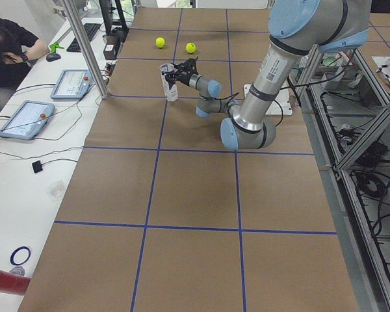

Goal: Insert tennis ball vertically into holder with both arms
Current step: 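Lower the upright can onto the table with the left gripper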

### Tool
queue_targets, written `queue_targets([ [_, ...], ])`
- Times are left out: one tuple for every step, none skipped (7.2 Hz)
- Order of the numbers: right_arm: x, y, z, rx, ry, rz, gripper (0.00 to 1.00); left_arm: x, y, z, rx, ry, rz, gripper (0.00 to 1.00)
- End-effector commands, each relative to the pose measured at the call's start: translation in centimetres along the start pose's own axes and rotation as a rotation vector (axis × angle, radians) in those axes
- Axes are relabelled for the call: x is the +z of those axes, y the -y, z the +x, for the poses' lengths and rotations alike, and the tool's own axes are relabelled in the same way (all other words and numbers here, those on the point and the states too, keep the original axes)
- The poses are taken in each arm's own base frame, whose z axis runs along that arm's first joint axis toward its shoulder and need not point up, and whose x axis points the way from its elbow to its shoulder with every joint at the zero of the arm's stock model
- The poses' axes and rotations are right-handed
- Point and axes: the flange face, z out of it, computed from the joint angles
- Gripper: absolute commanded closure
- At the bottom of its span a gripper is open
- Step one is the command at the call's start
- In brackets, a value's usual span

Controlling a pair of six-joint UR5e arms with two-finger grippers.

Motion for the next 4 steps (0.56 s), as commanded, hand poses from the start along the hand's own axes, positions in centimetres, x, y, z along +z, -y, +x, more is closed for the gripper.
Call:
queue_targets([
  [-0.02,0.0,-0.02,0.0,0.0,0.0,0.0,-0.15,-0.4,0.12,0.002,-0.001,-0.005,0.38],
  [-0.08,-0.01,0.02,0.001,0.0,0.002,0.0,-0.19,-0.45,0.2,0.0,-0.002,-0.006,0.32],
  [-0.07,0.01,-0.08,-0.001,0.0,0.002,0.0,-0.24,-0.52,0.13,0.001,-0.002,-0.007,0.2],
  [-0.07,0.01,-0.08,-0.001,0.0,0.002,0.0,-0.45,-0.81,0.25,0.002,-0.003,-0.013,0.15],
])
